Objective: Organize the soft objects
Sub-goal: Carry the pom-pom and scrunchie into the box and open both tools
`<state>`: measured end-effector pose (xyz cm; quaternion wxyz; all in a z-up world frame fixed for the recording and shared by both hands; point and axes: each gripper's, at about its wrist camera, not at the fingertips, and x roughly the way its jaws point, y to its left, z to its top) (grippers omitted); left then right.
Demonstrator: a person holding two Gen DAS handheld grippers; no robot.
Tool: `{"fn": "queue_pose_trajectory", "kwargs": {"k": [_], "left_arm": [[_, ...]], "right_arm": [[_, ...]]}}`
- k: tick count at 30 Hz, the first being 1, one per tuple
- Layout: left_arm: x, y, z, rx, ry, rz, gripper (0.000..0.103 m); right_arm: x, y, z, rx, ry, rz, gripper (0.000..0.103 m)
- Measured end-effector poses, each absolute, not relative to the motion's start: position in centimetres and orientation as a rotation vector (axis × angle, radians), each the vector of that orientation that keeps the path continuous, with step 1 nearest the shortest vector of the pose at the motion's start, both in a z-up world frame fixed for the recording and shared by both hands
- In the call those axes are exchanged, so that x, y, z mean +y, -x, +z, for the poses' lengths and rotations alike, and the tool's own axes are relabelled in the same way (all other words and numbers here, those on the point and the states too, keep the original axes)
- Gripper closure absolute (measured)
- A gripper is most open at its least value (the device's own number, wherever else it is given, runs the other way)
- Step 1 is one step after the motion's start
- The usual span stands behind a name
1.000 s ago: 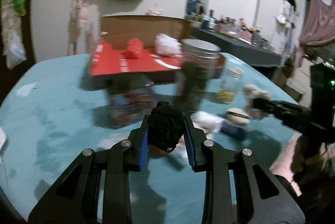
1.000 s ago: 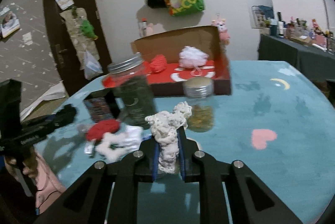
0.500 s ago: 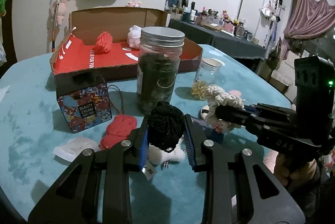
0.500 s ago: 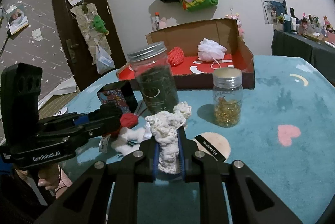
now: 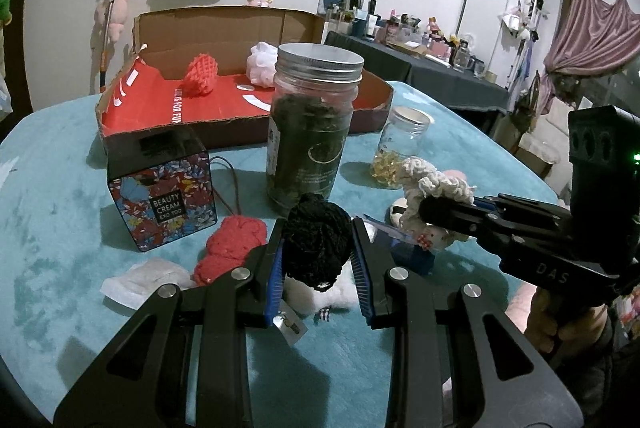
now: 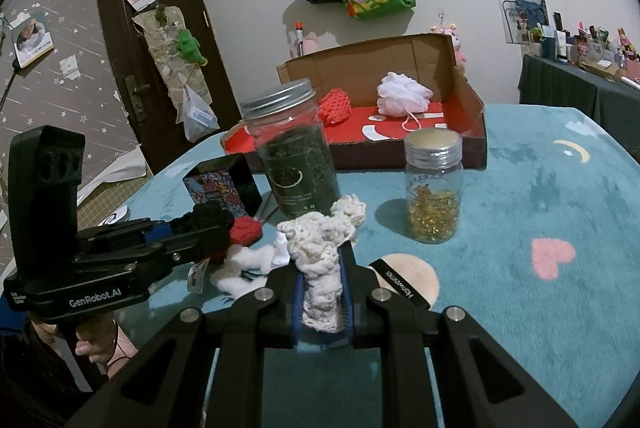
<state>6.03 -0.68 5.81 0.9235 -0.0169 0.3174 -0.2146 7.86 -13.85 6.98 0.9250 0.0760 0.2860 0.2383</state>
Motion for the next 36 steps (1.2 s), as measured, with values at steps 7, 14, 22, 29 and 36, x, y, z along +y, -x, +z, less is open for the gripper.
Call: {"fn": "queue_pose_trajectory", "kwargs": {"k": [7, 14, 22, 29, 36], "left_arm": [[-0.6, -6.7, 6.5, 0.666, 0.026, -0.413, 0.075], [-0.4, -8.6, 7.4, 0.722, -0.013, -0.377, 0.075], [-0.5, -10.7, 8.7, 0.767, -0.066, -0.365, 0.075], [-0.8, -12.7, 9.4, 0.807, -0.123, -0.366, 0.075], [-0.6, -14.7, 9.5, 0.857, -0.147, -0.384, 0.075]], "right_arm": [[-13.8, -8.3, 7.4, 0.592, -0.133, 0.484, 0.086], [-13.3, -10.0, 8.5, 0.626, -0.059, 0.45, 0.086], [-12.2, -12.0, 10.2, 0.654, 0.054, 0.433, 0.086], [-11.2, -13.6, 11.1, 0.677, 0.119, 0.433, 0.086], [-10.9, -15.4, 11.6, 0.715, 0.154, 0.447, 0.086]]}}
